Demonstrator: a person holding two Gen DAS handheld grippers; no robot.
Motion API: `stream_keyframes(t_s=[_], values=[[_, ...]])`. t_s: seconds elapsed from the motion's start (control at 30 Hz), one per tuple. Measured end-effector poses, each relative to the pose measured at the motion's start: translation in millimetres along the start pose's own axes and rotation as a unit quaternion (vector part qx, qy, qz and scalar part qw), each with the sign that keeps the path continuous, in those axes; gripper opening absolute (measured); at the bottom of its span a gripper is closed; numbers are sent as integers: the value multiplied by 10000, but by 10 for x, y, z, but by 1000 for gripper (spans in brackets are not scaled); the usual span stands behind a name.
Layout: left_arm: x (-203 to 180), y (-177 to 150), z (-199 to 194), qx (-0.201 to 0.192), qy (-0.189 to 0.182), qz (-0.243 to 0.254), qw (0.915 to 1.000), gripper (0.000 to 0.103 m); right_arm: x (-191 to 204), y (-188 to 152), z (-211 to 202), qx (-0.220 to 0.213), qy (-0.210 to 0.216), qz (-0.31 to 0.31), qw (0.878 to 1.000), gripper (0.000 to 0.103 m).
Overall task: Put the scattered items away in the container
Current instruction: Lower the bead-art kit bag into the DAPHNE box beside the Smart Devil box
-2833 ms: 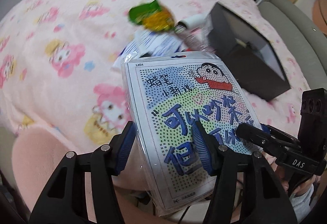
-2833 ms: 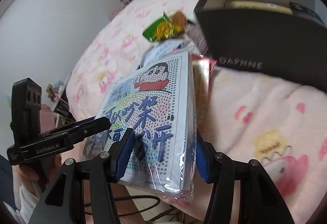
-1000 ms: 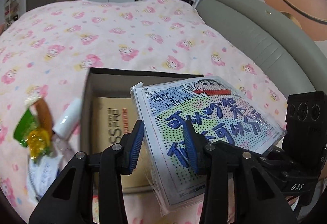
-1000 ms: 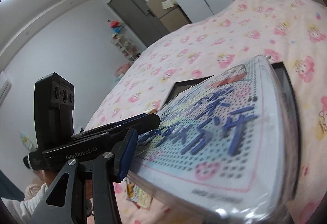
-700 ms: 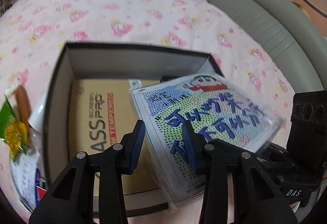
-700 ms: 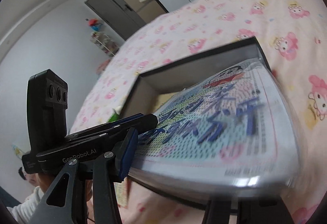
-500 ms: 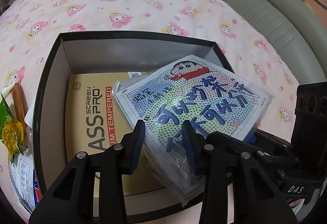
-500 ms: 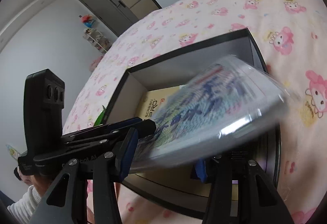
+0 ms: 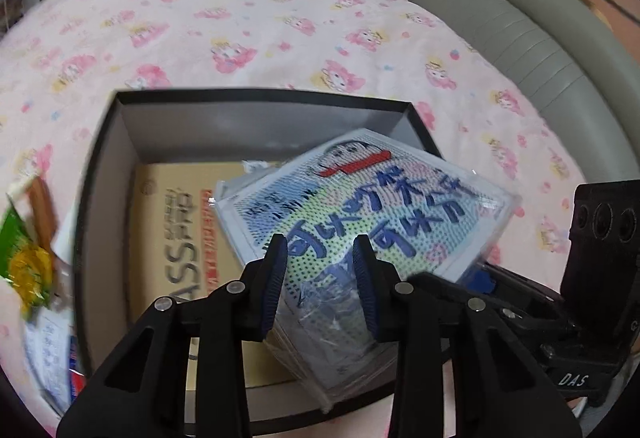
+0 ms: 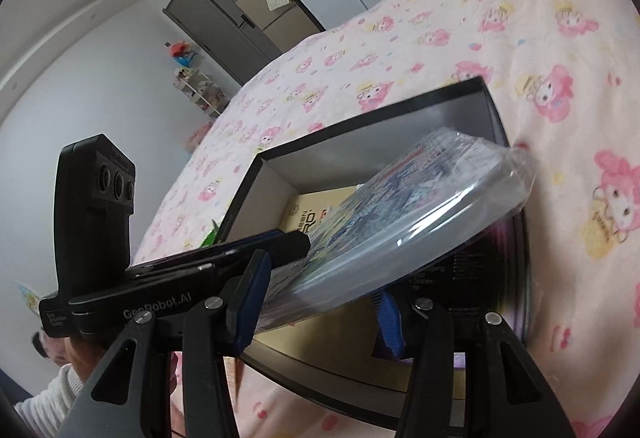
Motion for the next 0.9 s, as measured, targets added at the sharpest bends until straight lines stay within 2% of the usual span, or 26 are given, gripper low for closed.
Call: stream_keyframes(t_s=[0.2, 0.37, 0.5, 0.63, 0.73, 0.83, 0.9], values=[[302, -85, -21, 111, 390, -217, 9989, 33, 45, -76, 136, 151, -39, -80, 9998, 46], [423, -180, -33, 269, 223, -433, 9985, 36, 25, -98, 177, 247, -153, -77, 9995, 46], [410, -220, -24, 312, 391, -293, 9983, 36, 186, -197, 136, 794, 21, -388, 9961, 47], [451, -235, 9, 408, 521, -345, 9972, 36, 365, -216, -78, 645, -24, -783, 9948, 47], [458, -261, 54, 547, 674, -308, 9957, 36, 491, -213, -231, 553, 107, -1041, 9930, 47], [432, -280, 94, 637, 685, -284, 9952, 36, 488, -129, -329, 145, -64, -1107, 9937, 47], [415, -292, 120, 697, 692, -268, 9948, 36, 344, -74, -276, -8, -399, -915, 9950, 47]])
Point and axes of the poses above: each gripper's, at about its wrist camera, not at the fingertips, and z roughly the way its jaws point, x to its left, y to its top, the point moved 6 cm from there along z, roughly the way its jaws point, and after that the axes turned 6 degrees about z, right-handed, at the moved point
